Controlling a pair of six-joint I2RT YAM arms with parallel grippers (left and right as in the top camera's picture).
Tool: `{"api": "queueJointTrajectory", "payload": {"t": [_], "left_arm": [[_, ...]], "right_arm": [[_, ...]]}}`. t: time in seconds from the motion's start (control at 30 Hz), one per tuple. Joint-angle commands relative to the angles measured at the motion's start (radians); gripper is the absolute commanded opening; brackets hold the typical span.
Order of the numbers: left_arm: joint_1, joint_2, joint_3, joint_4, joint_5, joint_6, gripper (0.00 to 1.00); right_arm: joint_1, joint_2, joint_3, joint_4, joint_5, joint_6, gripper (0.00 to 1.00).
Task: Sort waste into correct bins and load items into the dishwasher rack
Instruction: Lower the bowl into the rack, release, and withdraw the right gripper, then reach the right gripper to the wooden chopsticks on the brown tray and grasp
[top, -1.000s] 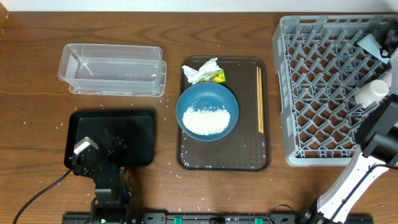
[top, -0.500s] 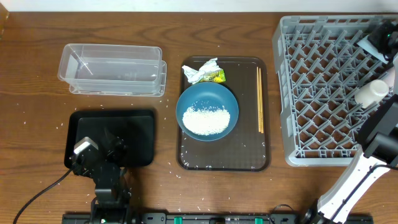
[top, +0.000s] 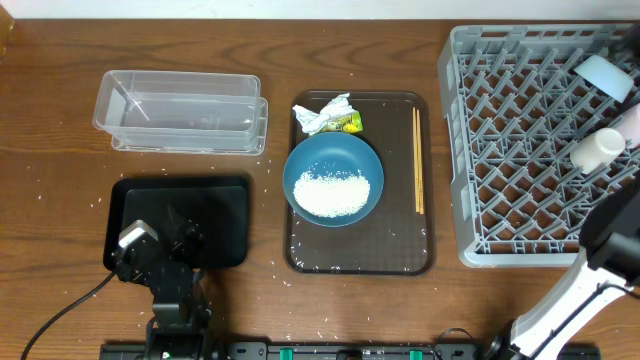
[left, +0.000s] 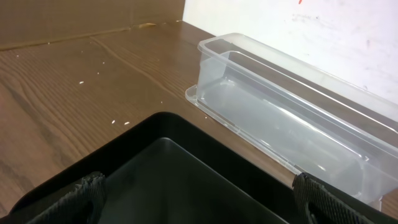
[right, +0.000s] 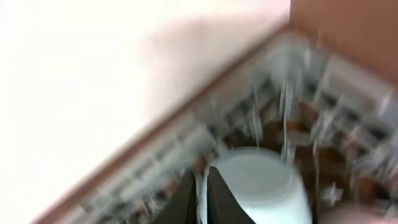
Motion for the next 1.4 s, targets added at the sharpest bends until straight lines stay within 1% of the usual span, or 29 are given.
{"api": "queueJointTrajectory", "payload": {"t": [0.0, 0.07, 0.17, 0.33, 0.43, 0.53, 0.7, 0.9, 0.93, 1.0, 1.07, 1.1, 1.13, 1.2, 1.27, 1.33, 1.37], "left_arm": [[0.003, 0.001, -0.019, -0.029, -0.016, 0.002, 0.98], [0.003, 0.001, -0.019, -0.029, -0.016, 0.002, 0.98], [0.003, 0.001, -0.019, -0.029, -0.016, 0.002, 0.98], [0.003, 0.001, -0.019, -0.029, -0.016, 0.002, 0.98], [0.003, 0.001, -0.019, -0.029, -0.016, 0.002, 0.98], [0.003, 0.001, -0.019, -0.029, -0.016, 0.002, 0.98], [0.003, 0.001, -0.019, -0.029, -0.016, 0.002, 0.98], [0.003, 0.001, -0.019, -0.029, -0.016, 0.002, 0.98], [0.003, 0.001, -0.019, -0.029, -0.016, 0.002, 0.98], [0.003, 0.001, -0.019, -0.029, -0.016, 0.002, 0.98], [0.003, 0.001, -0.019, -0.029, -0.016, 0.002, 0.98], [0.003, 0.001, -0.019, -0.029, -0.016, 0.002, 0.98], [0.003, 0.001, -0.019, -0.029, -0.016, 0.002, 0.98], [0.003, 0.001, -0.019, -0.029, -0.016, 0.002, 0.98], [0.003, 0.001, -0.019, -0.029, -0.016, 0.002, 0.98], [0.003, 0.001, -0.019, -0.029, -0.016, 0.002, 0.98], [0.003, 0.001, -0.019, -0.029, -0.016, 0.002, 0.98]], "right_arm": [[-0.001, -0.005, 0.006, 0.023, 0.080, -0.068, 0.06], [-0.001, 0.031, 0.006, 0.030, 0.127, -0.069, 0.04], [-0.004, 0.094, 0.006, 0.026, 0.148, -0.069, 0.04], [-0.013, 0.180, 0.006, 0.013, 0.139, -0.068, 0.02], [-0.015, 0.194, 0.006, -0.005, 0.100, -0.068, 0.01], [-0.017, 0.187, 0.006, -0.031, 0.061, -0.068, 0.02], [-0.023, 0.146, 0.006, -0.123, 0.008, -0.060, 0.01], [-0.011, 0.009, 0.006, -0.182, -0.002, -0.042, 0.02], [-0.006, -0.016, 0.006, -0.188, -0.018, -0.030, 0.06], [0.002, -0.074, 0.006, -0.203, -0.119, -0.023, 0.18], [0.010, -0.130, 0.006, -0.212, -0.294, -0.023, 0.38], [0.013, -0.149, 0.006, -0.214, -0.372, -0.023, 0.55], [0.019, -0.167, 0.006, -0.216, -0.462, -0.023, 0.66], [0.042, -0.187, 0.006, -0.212, -0.588, -0.023, 0.66], [0.086, -0.190, 0.006, -0.222, -0.647, -0.023, 0.68], [0.153, -0.185, 0.006, -0.280, -0.627, -0.042, 0.68], [0.198, -0.180, 0.006, -0.327, -0.583, -0.067, 0.68]]}}
